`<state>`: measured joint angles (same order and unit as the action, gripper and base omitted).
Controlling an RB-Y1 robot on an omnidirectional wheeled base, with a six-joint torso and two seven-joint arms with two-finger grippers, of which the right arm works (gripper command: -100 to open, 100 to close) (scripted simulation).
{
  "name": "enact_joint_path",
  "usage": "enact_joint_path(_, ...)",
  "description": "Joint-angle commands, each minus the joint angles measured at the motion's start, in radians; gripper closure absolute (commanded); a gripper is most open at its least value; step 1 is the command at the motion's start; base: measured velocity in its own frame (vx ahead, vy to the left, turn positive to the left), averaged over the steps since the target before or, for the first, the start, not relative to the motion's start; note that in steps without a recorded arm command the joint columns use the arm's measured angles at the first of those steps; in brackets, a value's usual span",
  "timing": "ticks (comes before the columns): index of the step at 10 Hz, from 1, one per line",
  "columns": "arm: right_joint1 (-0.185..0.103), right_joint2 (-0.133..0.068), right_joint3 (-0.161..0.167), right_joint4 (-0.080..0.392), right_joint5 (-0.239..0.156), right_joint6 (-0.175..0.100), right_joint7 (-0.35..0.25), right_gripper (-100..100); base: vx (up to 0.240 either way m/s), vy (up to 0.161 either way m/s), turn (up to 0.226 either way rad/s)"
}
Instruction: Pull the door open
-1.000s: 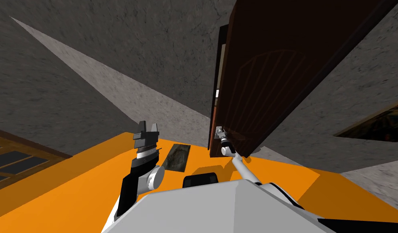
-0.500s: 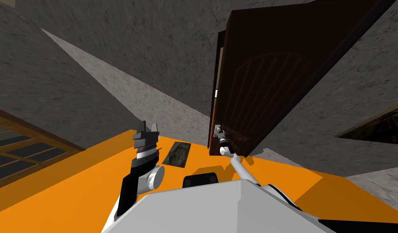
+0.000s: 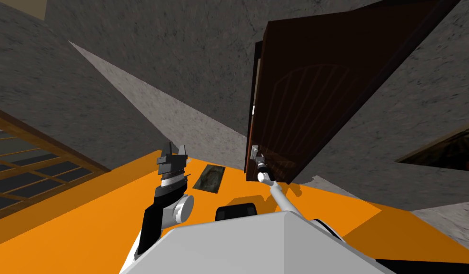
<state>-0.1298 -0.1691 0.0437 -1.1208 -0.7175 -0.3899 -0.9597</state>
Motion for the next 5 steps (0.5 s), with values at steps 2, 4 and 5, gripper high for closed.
enact_joint_path(2, 0.006, 0.013, 0.003, -0.017, -0.037, 0.013, -0.049, -100, -0.082, -0.03, 0.037)
enact_joint_path(4, 0.011, -0.025, -0.01, -0.002, -0.039, 0.003, -0.066, -100, 0.029, 0.004, 0.11)
enact_joint_path(5, 0.016, -0.05, -0.019, 0.005, -0.046, -0.003, -0.086, -100, 0.159, 0.042, 0.207)
